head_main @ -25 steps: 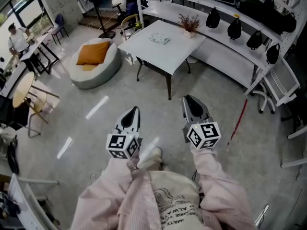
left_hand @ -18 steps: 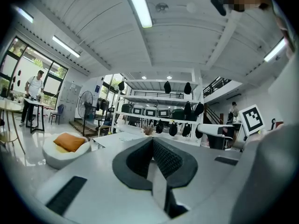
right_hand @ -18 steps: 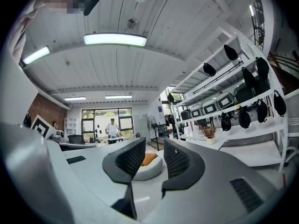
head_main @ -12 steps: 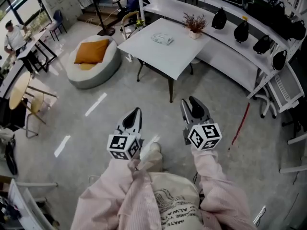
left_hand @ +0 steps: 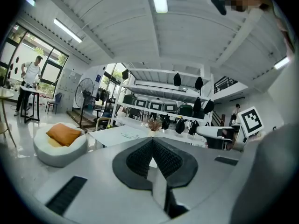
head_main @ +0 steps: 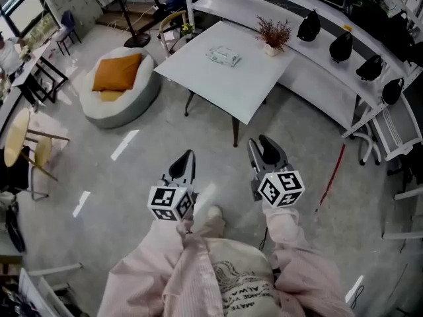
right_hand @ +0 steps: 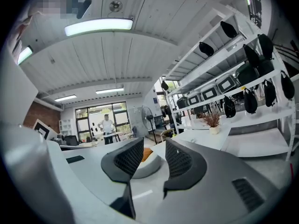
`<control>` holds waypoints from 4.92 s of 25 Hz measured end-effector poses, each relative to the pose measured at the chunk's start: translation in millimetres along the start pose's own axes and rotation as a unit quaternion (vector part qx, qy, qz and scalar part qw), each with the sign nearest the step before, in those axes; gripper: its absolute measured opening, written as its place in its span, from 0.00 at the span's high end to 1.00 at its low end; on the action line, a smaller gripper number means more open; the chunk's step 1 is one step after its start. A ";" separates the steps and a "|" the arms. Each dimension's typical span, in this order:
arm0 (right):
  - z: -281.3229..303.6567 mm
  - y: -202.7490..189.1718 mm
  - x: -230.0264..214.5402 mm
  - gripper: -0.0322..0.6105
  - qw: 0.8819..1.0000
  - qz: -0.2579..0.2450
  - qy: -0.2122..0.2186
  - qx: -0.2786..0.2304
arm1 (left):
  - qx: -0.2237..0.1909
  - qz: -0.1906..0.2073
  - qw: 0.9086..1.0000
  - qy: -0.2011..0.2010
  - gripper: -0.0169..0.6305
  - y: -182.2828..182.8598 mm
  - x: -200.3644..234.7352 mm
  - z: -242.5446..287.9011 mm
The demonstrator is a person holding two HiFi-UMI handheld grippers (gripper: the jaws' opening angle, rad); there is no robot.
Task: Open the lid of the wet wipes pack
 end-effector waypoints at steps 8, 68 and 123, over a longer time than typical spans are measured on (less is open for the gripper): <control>49.1 2.7 -19.3 0.77 1.000 -0.010 -0.017 0.004 | -0.004 -0.002 1.000 -0.023 0.98 16.5 28.6 56.7; 456.0 12.6 -309.4 0.77 0.991 -0.012 0.046 0.123 | 0.084 -0.045 0.995 0.014 0.98 65.2 141.2 491.2; 610.5 -131.7 -354.7 0.78 0.868 -0.298 0.125 0.377 | 0.209 -0.154 0.964 -0.055 0.98 -60.8 196.0 660.6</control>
Point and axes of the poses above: the fingertips, and each gripper's own axes: z forward along the fingers, x to its left, y out of its top, the point moved 7 cm from there along -z, backward along the fingers, and after that the axes turned 7 degrees about y, right-handed, at the moved point
